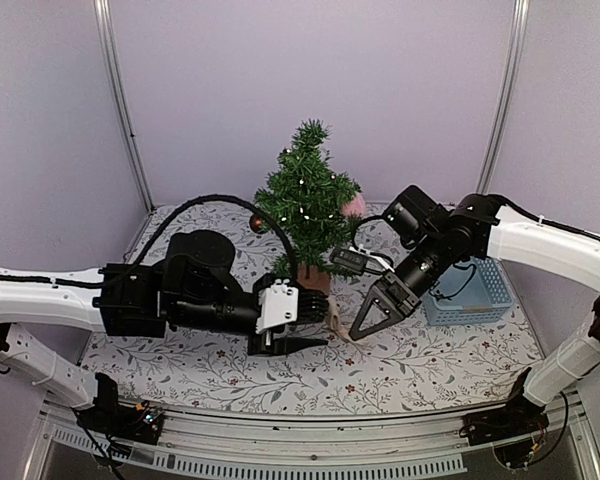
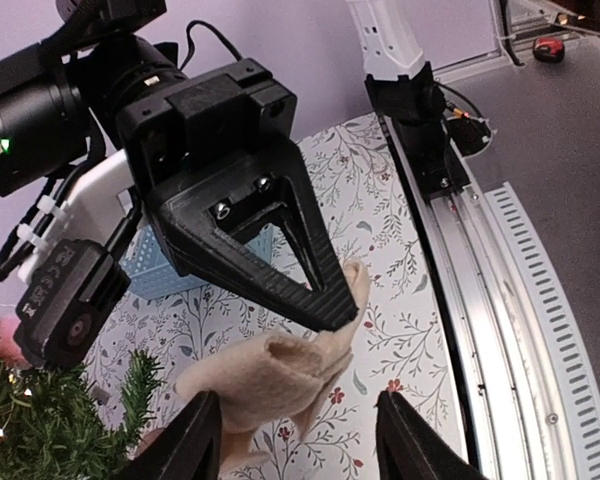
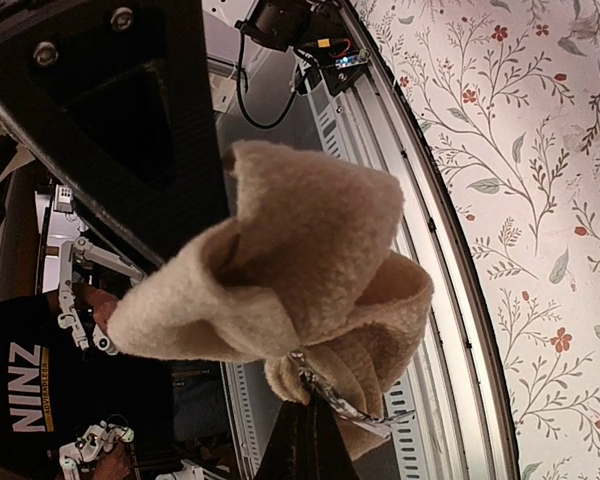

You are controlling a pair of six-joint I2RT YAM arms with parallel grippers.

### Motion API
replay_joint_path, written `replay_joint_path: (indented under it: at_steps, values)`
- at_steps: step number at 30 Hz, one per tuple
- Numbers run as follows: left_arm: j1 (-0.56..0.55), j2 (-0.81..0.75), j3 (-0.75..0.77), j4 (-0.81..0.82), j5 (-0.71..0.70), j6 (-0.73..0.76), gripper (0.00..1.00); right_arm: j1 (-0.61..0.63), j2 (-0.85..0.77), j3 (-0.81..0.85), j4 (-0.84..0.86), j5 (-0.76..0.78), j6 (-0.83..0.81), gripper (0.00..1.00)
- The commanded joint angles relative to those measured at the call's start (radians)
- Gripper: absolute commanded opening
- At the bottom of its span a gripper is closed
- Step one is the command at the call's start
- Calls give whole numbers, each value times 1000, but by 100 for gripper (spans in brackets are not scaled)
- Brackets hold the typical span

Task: Decorate the small christmas tree

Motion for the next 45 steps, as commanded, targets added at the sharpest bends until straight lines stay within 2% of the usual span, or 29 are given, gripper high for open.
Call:
replay_joint_path:
  at_steps: [1, 6, 11, 14, 16, 21, 24, 25, 26, 30, 34, 36, 38, 41, 45]
  values:
    - [-16, -44, 4, 0, -87, 35, 55, 21, 16, 27, -3, -34, -4, 0]
    - [-18, -64, -7, -26, -117, 70, 57, 35, 29, 27, -1, -40, 1, 0]
    - [-21, -54, -4, -55, -46, 81, 57, 39, 45, 42, -1, -43, 7, 0]
    - [-22, -37, 3, -58, -25, 94, 54, 44, 59, 56, -6, -41, 8, 0]
    - [-23, -19, 12, -77, -18, 111, 49, 47, 66, 62, -7, -41, 7, 0]
    - [-22, -4, 15, -94, -13, 132, 28, 53, 70, 64, -8, -40, 10, 0]
    - [-20, -8, 6, -104, -20, 133, 10, 54, 69, 66, -8, -32, 4, 0]
    - [-19, -13, 1, -103, -28, 125, 2, 53, 68, 67, -5, -30, 3, 3]
    - [-15, -21, -4, -97, -32, 108, 0, 52, 68, 72, -4, -19, 3, 9]
    - [70, -89, -57, 5, 21, -56, 0, 39, 60, 118, -2, 96, 0, 41]
    - [156, -172, -160, 149, 57, -221, 0, -46, -8, 88, 139, 214, 62, 65]
    - [182, -200, -202, 187, 65, -283, 0, -80, -85, 37, 259, 271, 100, 73]
    - [208, -223, -242, 216, 73, -342, 0, -97, -169, -25, 372, 319, 137, 77]
    - [259, -251, -285, 269, 116, -432, 0, -98, -230, -105, 503, 378, 160, 79]
    - [299, -254, -319, 340, 159, -492, 0, -98, -248, -196, 672, 332, 188, 78]
